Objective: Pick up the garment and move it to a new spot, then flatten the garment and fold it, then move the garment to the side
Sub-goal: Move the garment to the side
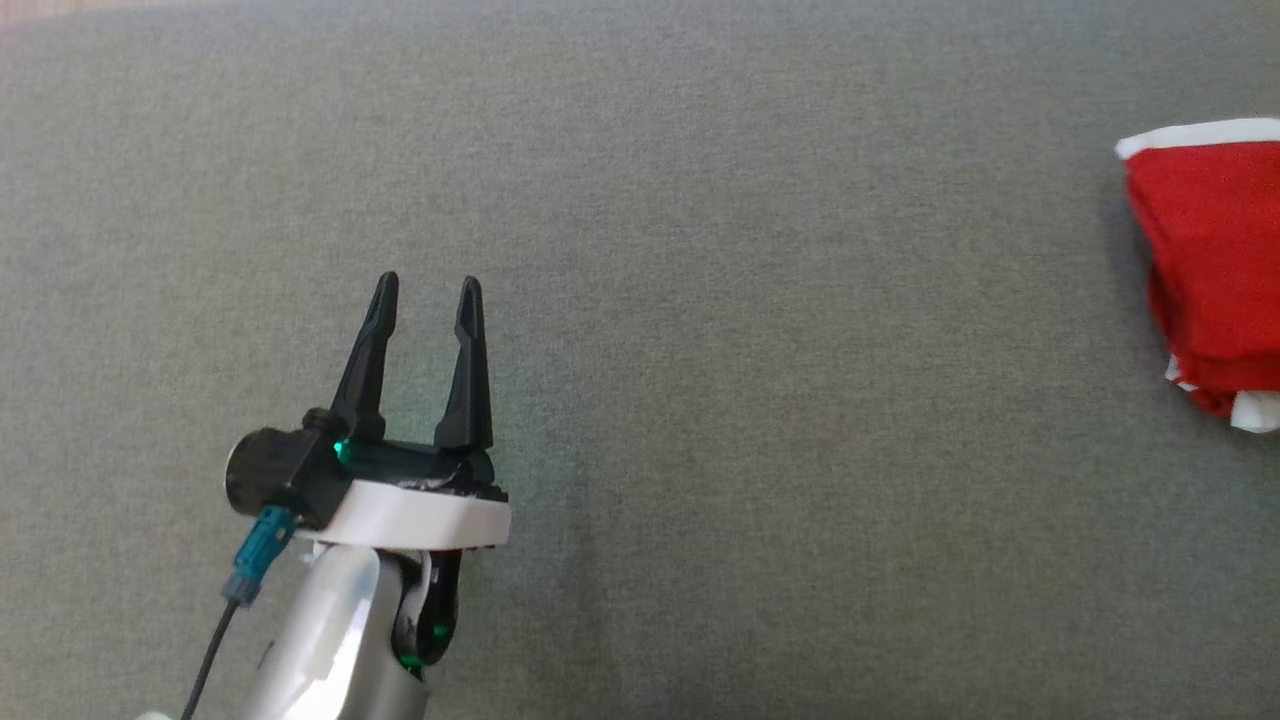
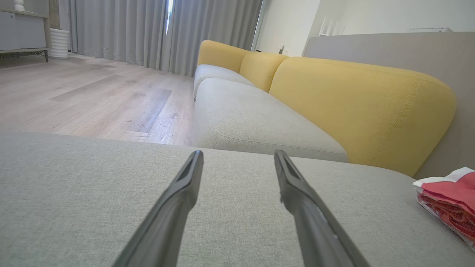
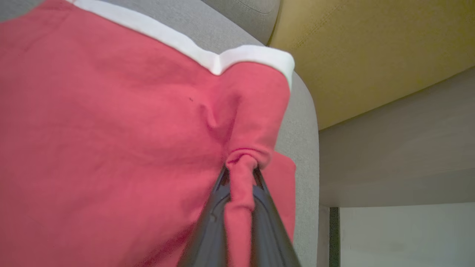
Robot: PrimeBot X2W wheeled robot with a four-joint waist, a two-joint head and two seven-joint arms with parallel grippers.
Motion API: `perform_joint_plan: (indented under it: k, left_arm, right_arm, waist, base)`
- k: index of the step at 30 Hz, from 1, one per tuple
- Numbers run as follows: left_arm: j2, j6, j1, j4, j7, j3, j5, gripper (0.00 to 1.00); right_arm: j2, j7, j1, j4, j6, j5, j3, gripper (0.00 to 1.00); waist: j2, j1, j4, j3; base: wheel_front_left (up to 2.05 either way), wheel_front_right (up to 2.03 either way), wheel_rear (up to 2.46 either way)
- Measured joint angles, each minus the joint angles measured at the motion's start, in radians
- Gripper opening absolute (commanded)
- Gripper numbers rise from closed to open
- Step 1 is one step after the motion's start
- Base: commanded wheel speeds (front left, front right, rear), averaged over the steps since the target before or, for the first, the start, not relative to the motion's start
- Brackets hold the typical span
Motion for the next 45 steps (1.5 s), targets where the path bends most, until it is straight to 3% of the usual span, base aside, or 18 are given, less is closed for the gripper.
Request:
perform_joint_plan:
  k: [14,15,16,24,29,35,45]
  left_arm:
    - [0.000,-0.008,-0.002,0.010,0.000,0.002,0.002,1.00]
    - [0.000,-0.008,-0.002,0.011,0.000,0.002,0.002,1.00]
    - [0.000,-0.008,-0.002,0.011,0.000,0.002,0.003,1.00]
    - [0.000,-0.008,0.002,0.017,0.000,0.007,0.010,1.00]
    - [0.000,-0.008,0.020,0.018,0.000,0.023,0.010,1.00]
    - [0.000,-0.007,0.078,0.007,0.000,0.052,0.011,1.00]
    - [0.000,0.002,0.147,-0.019,0.000,0.094,0.019,1.00]
  right_arm:
    - [0.053,0.072,0.000,0.102,0.000,-0.105,-0.131,0.00]
    - [0.059,0.072,0.000,0.105,0.000,-0.114,-0.145,0.39]
    - [0.064,0.072,0.000,0.108,0.000,-0.122,-0.159,1.00]
    - [0.121,0.079,0.001,0.099,0.000,-0.185,-0.277,1.00]
    - [0.186,0.059,0.001,0.031,0.000,-0.270,-0.357,1.00]
    - [0.340,0.001,0.011,-0.130,0.000,-0.320,-0.429,1.00]
    - [0.620,-0.109,0.145,-0.393,0.000,-0.233,-0.510,1.00]
  waist:
    - [0.0000,-0.0001,0.003,-0.002]
    - [0.0000,-0.0001,0.001,-0.005]
    - [0.0000,-0.0001,-0.001,-0.008]
    - [0.0000,-0.0002,-0.012,-0.051]
    - [0.0000,-0.0002,-0.019,-0.103]
    - [0.0000,-0.0003,-0.025,-0.182]
    - [0.0001,-0.0004,-0.025,-0.289]
  base:
    - [0.00,0.00,0.00]
    - [0.00,0.00,0.00]
    - [0.00,0.00,0.00]
    - [0.00,0.00,0.00]
    - [0.00,0.00,0.00]
    - [0.00,0.00,0.00]
    - [0.00,0.00,0.00]
